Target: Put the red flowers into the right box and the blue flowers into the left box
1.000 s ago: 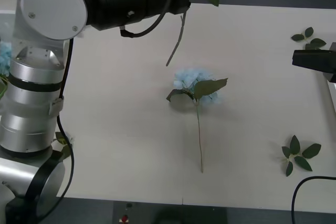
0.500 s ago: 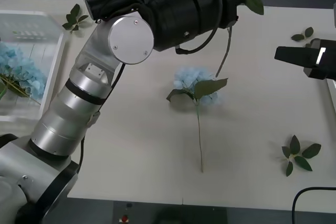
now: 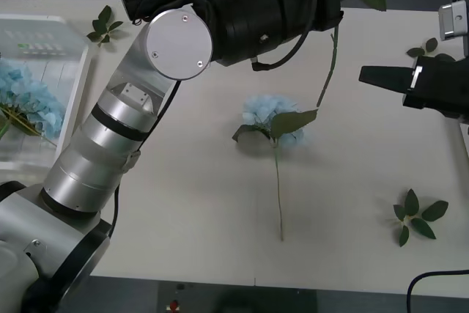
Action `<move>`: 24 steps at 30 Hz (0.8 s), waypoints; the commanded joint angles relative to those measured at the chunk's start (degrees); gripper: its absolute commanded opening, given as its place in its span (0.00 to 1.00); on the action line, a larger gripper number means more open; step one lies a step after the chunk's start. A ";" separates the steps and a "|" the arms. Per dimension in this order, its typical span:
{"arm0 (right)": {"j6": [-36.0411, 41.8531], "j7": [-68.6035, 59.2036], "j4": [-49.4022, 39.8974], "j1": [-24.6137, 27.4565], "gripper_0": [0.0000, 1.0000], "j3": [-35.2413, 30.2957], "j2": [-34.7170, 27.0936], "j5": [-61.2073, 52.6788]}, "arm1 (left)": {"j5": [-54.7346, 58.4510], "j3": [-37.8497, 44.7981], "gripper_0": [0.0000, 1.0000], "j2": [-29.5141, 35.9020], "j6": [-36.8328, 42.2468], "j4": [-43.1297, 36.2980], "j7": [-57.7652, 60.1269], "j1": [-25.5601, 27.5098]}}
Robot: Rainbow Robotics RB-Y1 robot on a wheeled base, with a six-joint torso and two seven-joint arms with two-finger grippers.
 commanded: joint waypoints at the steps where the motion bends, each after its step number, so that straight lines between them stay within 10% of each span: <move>1: -1.93 0.75 -1.26 0.15 1.00 1.08 0.96 0.08 | 0.50 1.21 0.00 0.29 -0.81 -1.45 1.58 -2.00; 20: -12.12 0.66 -1.26 -0.29 0.98 11.18 0.52 0.08 | 0.50 1.21 0.00 0.29 -0.81 -1.45 1.58 -2.00; 21: -12.39 0.66 -1.26 -0.29 0.79 11.36 0.52 0.08 | 0.50 1.21 0.00 0.29 -0.81 -1.45 1.58 -2.00; 22: -12.39 0.49 -1.26 -0.38 0.23 11.45 0.52 0.16 | 0.50 1.21 0.00 0.29 -0.81 -1.45 1.58 -2.00; 23: -12.30 0.31 -1.26 -0.38 0.00 11.45 0.52 0.08 | 0.50 1.21 0.00 0.29 -0.81 -1.45 1.58 -2.00; 24: -12.30 0.14 -1.26 -0.38 0.00 11.45 0.52 0.08 | 0.50 1.21 0.00 0.29 -0.81 -1.45 1.58 -2.00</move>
